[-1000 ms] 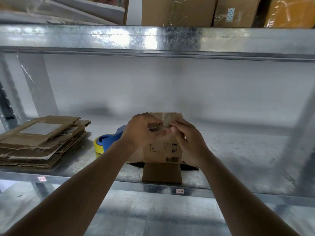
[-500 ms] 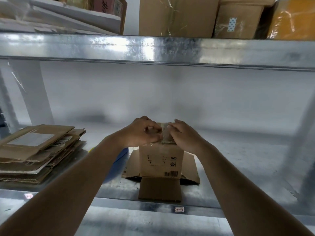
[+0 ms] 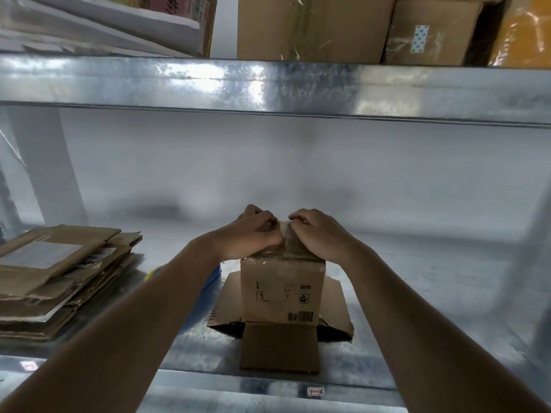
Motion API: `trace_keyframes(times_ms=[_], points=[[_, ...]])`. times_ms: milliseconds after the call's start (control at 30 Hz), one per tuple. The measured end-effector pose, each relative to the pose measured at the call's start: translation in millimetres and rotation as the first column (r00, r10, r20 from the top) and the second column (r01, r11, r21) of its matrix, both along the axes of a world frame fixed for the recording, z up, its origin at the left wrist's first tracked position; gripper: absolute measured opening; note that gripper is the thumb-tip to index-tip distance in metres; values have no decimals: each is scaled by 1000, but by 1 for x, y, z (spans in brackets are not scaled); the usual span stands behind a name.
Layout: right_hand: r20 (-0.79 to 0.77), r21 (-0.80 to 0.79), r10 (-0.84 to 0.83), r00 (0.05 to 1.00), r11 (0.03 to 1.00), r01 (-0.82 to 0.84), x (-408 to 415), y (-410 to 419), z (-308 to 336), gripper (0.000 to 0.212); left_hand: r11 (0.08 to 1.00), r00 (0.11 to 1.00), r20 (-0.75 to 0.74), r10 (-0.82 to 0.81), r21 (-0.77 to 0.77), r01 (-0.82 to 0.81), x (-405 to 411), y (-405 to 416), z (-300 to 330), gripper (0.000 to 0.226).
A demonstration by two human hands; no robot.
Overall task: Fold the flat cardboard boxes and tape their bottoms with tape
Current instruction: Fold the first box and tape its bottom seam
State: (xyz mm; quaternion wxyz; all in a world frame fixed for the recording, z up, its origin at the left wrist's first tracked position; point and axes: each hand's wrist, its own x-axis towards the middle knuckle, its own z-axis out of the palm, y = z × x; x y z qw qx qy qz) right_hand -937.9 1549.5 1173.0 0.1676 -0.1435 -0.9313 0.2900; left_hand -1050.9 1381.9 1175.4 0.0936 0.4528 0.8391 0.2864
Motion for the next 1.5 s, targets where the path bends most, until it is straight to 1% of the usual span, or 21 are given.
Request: trace_keyframes(times_ms=[67,133,267,400,500,600,700,767,833,867,933,1000,1100,1167,1200,1300,1333,1367,1400,1467,1500], points=[[-9,33,-16,1000,999,17,-6,6,2,42,1000,1000,16,-5,24,5,-3,1,-1,49],[19,76,-44,999,996,43,-11,11,-3,42,1000,1000,3,1,30,-1,-8,1,-5,44],[44,122,-75,996,990,69,-11,15,-17,42,999,999,-16,33,38,-32,-15,0,-17,47],[91,135,-81,993,988,68,-9,12,-12,41,994,997,78,6,110,-14,-11,-1,-18,53],[104,218,-68,992,975,44,1,-5,1,53,987,996,84,12,161,-25,-11,-3,-16,57],[89,311,-30,996,950,1,24,-31,11,61,973,997,50,66,218,-76,-10,-4,-17,34],[175,311,44,984,946,-97,44,-46,13,79,954,990,76,116,268,-132,-9,-3,-18,31],[157,286,107,982,947,-149,49,-46,13,86,947,984,100,145,274,-167,-11,-4,-19,31],[123,222,155,980,958,-179,53,-42,12,79,944,983,91,161,278,-180,-12,-5,-20,30],[115,208,142,983,964,-164,56,-40,13,74,942,982,70,175,278,-188,-13,-7,-19,29],[110,219,103,989,968,-125,62,-32,16,59,933,978,42,203,294,-206,-11,-9,-17,28],[135,237,70,988,966,-101,67,-27,21,51,922,974,69,214,315,-225,-9,-11,-17,27],[196,233,23,980,970,-69,71,-31,27,57,906,968,92,232,342,-249,-1,-10,-16,28],[169,235,8,986,971,-48,71,-40,27,44,902,964,93,249,340,-266,5,-9,-16,32],[151,249,1,989,968,-39,72,-47,27,45,901,961,95,261,333,-277,5,-8,-16,35],[110,349,-50,993,937,8,70,-57,20,74,884,947,159,279,342,-318,2,-12,-20,35],[120,408,-75,990,913,20,67,-57,17,79,875,943,189,274,359,-326,2,-14,-21,35],[128,474,-103,986,880,30,65,-56,14,76,867,939,220,263,373,-330,4,-15,-21,34],[134,520,-123,983,854,36,64,-53,13,66,862,936,251,248,385,-331,9,-16,-19,34],[142,520,-124,982,853,32,66,-46,13,50,857,928,310,207,400,-325,16,-17,-17,34],[152,496,-118,981,868,28,68,-43,14,51,855,923,341,181,410,-319,19,-17,-17,33]])
